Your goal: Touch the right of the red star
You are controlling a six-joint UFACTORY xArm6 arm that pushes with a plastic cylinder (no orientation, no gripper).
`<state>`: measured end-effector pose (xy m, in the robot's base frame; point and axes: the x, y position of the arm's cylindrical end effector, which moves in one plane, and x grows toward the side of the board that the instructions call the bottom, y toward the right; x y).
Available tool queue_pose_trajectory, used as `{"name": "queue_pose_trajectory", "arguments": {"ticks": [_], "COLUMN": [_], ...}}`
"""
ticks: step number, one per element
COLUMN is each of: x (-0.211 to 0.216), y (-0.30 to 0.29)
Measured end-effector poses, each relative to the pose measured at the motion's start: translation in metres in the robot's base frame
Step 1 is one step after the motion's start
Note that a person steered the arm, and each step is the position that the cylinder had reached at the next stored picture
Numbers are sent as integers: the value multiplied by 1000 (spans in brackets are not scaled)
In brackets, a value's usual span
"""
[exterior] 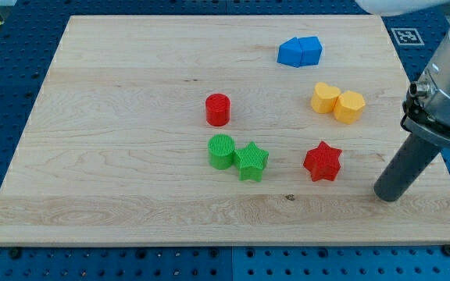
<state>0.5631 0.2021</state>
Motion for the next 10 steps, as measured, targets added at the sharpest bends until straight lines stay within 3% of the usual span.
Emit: {"name": "queue_pose_trajectory", "arguments": {"ticks": [2,10], "x": [-15,-4], "y": [0,-38]}}
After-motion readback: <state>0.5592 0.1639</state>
